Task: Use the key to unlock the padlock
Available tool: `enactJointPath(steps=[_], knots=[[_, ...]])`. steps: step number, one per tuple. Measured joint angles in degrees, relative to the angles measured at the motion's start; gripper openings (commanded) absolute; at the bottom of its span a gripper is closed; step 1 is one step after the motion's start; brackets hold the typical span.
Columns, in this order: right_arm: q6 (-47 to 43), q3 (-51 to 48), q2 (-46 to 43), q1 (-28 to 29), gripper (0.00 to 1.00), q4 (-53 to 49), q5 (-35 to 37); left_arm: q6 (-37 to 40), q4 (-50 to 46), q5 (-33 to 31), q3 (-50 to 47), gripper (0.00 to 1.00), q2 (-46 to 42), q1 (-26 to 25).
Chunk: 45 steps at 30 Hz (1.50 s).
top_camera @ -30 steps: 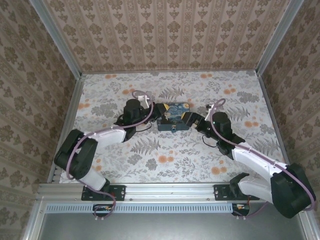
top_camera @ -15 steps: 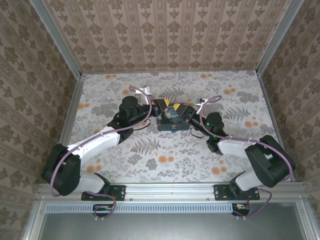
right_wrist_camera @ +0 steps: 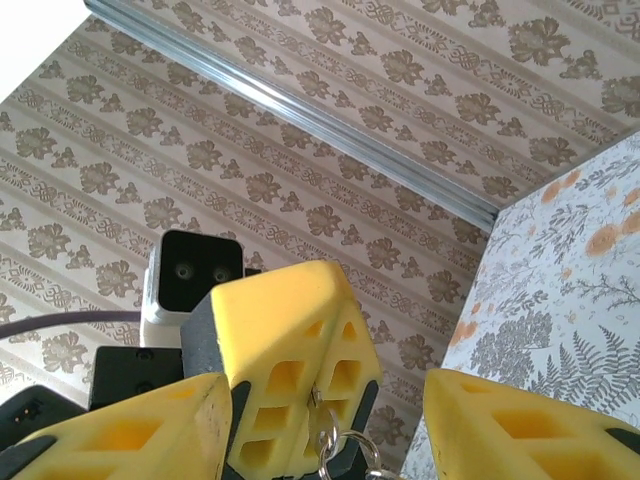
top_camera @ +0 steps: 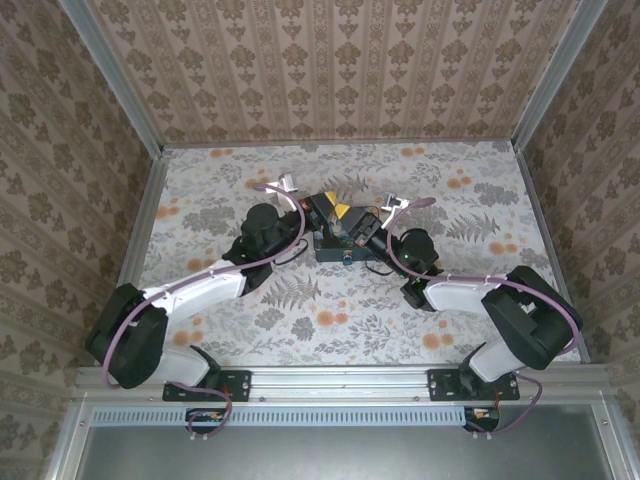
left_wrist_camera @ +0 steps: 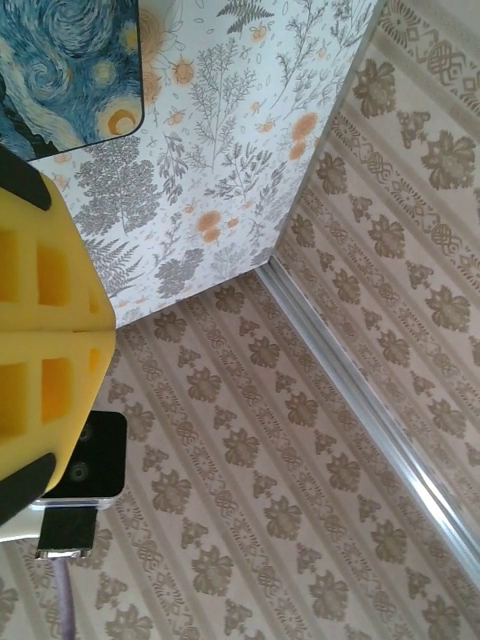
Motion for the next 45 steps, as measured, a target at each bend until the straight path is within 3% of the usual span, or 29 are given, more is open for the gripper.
enactJointPath(steps=[21, 26, 32, 36, 38, 42, 45], knots=[[0.94, 2.38, 3.15, 1.38, 0.36, 0.31, 0.59, -3.89, 4.92, -3.85, -0.22, 0.00, 1.77, -1.27], [1.84, 3.17, 3.67, 1.44, 0.26, 0.66, 0.59, -4.17, 5.75, -4.70, -0.24, 0.00, 1.95, -1.29], [2.54, 3.89, 4.02, 1.46, 0.00, 1.14, 0.63, -4.92, 7.13, -6.12, -0.44, 0.00, 2.69, -1.27], [2.56, 3.89, 4.04, 1.36, 0.00, 1.16, 0.59, -5.55, 7.61, -6.27, -0.61, 0.00, 2.75, -1.27], [2.67, 3.85, 4.04, 1.03, 0.00, 1.18, 0.46, -5.92, 7.58, -6.12, -0.63, 0.10, 2.75, -1.25], [3.82, 2.40, 4.02, -0.22, 0.00, 1.31, -0.13, -7.52, 6.82, -2.78, -0.68, 0.50, 2.73, -0.61], [4.66, 0.02, 3.87, -1.92, 0.00, 1.27, -0.33, -8.28, 4.04, 0.74, -0.90, 0.62, 1.79, 1.40]])
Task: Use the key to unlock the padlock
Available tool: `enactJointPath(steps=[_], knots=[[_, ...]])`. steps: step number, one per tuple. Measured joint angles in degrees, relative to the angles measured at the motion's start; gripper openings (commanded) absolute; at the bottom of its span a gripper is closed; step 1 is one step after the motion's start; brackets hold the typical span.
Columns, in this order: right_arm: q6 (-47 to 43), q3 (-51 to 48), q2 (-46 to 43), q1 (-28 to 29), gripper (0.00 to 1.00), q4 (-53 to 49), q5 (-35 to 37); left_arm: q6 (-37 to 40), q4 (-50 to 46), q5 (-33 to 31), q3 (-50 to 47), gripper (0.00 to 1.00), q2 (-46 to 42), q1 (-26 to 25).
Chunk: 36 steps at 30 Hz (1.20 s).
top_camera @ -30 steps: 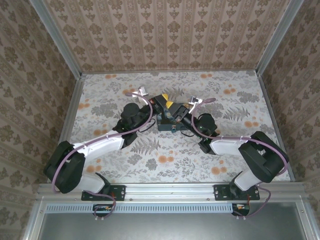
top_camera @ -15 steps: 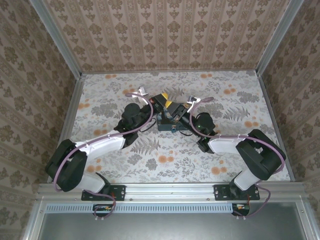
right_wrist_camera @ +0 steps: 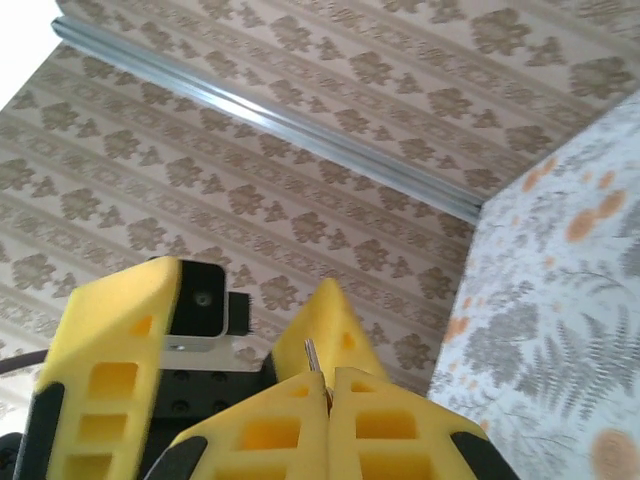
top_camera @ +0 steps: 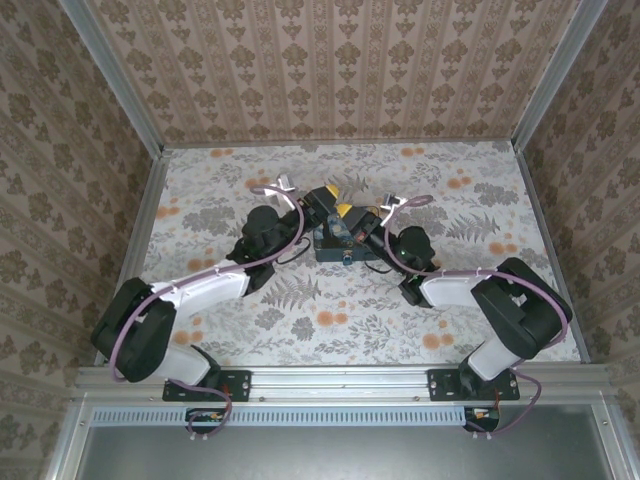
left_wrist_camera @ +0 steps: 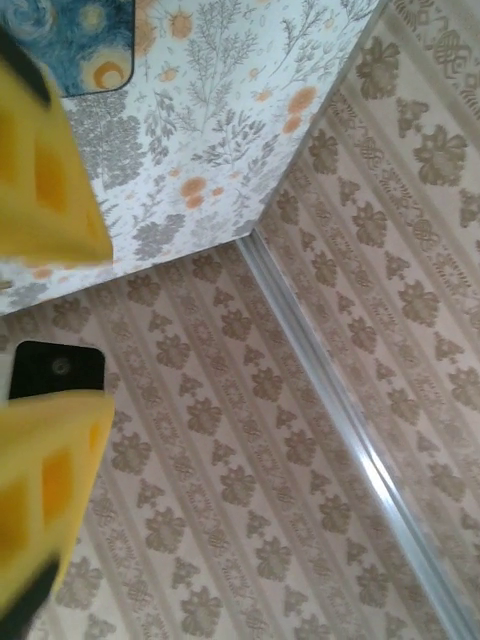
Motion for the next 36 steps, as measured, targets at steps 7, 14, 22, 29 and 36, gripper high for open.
enactJointPath(steps=[7, 14, 22, 29, 36], knots=[[1.20, -4.50, -2.01, -2.60, 0.00, -0.39, -2.80, 5.20, -19.89, 9.57, 3.41, 0.68, -6.32, 6.01], [1.55, -6.12, -2.64, -2.71, 0.00, -0.68, -7.85, 14.60, -35.85, 18.80, 8.55, 0.70, -9.81, 8.87], [-0.46, -10.23, -6.80, -3.04, 0.00, -5.73, -12.09, 20.70, -44.41, 24.72, 7.17, 0.75, -10.73, 9.46], [-5.62, -10.84, -17.64, -6.60, 0.00, -20.33, -12.72, 24.44, -45.97, 24.46, 1.53, 0.78, -12.35, 7.48], [-8.46, -10.16, -19.02, -13.25, 0.00, -30.21, -15.69, 27.06, -44.28, 20.46, -2.32, 0.80, -7.54, 1.44]])
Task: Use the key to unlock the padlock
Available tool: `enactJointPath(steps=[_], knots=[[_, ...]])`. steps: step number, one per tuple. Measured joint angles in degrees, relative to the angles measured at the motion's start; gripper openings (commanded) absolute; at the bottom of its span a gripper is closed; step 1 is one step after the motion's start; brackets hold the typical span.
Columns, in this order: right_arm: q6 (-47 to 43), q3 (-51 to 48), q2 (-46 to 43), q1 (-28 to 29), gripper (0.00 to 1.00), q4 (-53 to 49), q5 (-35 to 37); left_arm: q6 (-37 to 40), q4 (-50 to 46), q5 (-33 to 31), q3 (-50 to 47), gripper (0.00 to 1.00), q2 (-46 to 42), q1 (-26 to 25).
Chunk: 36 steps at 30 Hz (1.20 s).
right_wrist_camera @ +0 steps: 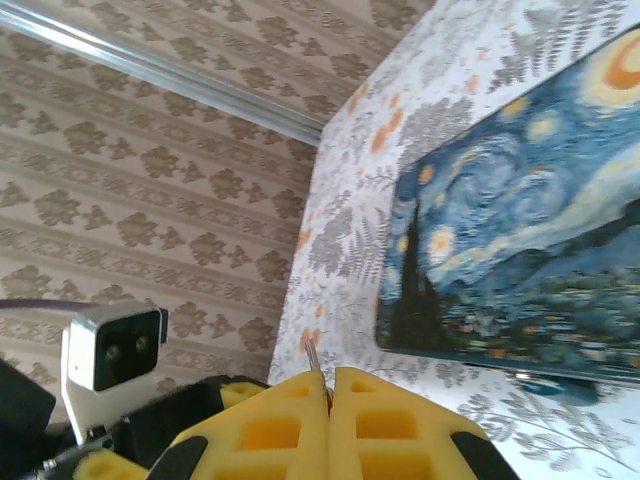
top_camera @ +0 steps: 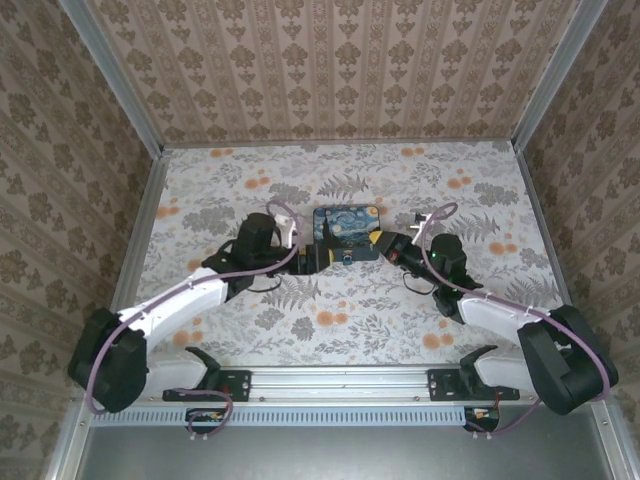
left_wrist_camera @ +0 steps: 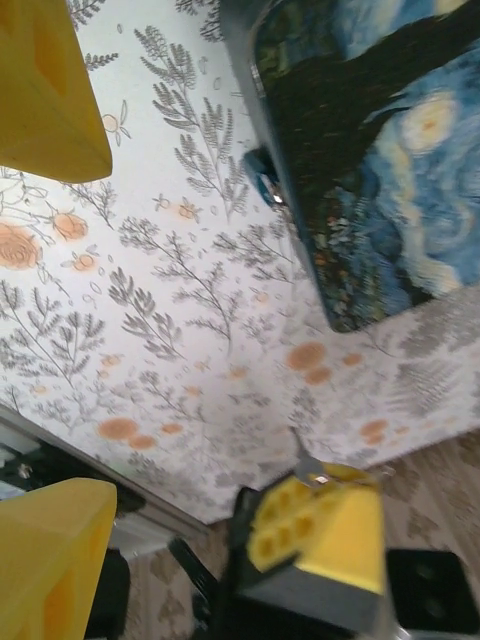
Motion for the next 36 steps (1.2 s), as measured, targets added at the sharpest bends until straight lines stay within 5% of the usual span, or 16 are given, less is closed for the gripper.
enactJointPath(steps=[14, 36], knots=[[-1.64, 10.88, 16.39, -4.17, 0.00, -3.17, -6.67, 6.32, 12.59, -10.80, -1.25, 0.81, 18.01, -7.85], [1.40, 15.76, 27.82, -5.22, 0.00, 2.62, -9.25, 12.04, 27.96, -18.69, 1.07, 0.77, 29.11, -8.17]])
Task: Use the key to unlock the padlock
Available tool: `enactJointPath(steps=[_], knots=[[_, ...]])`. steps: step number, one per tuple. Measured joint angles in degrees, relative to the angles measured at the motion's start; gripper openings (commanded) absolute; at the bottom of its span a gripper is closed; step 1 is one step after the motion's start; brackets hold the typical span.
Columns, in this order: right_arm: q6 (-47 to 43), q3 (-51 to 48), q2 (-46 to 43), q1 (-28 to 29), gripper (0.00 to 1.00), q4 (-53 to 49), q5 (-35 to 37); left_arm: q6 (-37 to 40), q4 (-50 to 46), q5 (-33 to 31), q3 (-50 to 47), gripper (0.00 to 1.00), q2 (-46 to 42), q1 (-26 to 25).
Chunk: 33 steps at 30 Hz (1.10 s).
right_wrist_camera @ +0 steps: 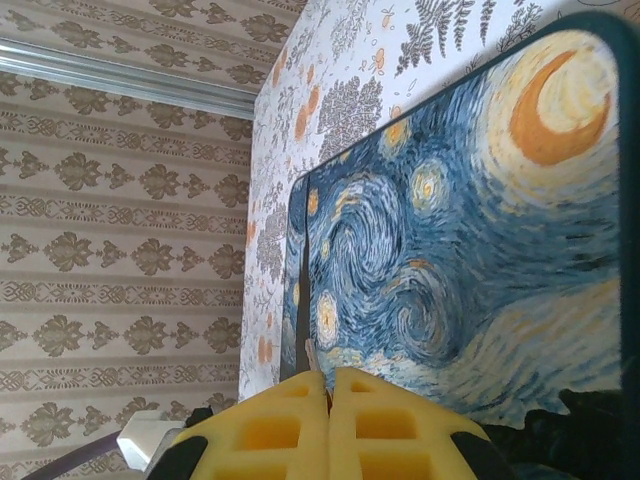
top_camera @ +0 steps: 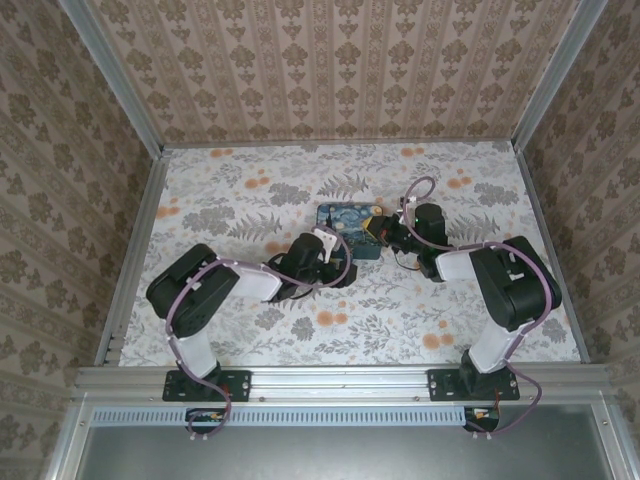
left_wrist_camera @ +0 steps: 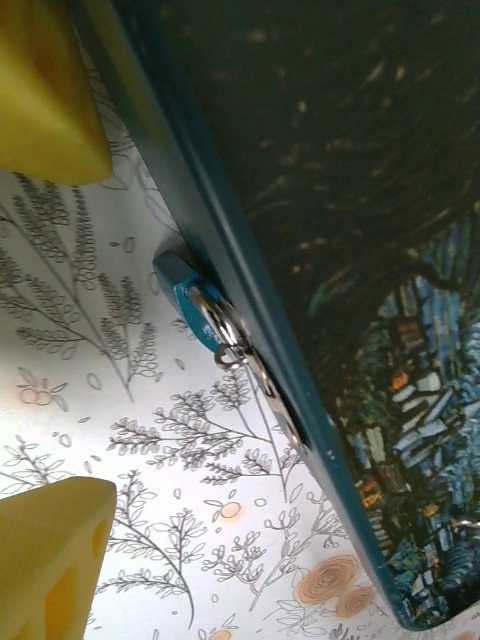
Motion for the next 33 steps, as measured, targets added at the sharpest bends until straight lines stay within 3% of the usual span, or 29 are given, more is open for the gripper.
enactJointPath(steps=[17, 33], knots=[[0.04, 0.90, 2.08, -0.44, 0.00, 0.70, -0.50, 1.03, 8.72, -3.19, 2.01, 0.76, 5.62, -1.16], [0.20, 1.38, 3.65, -0.74, 0.00, 3.02, -0.81, 0.13, 11.34, -1.42, 6.01, 0.76, 9.64, -1.20]])
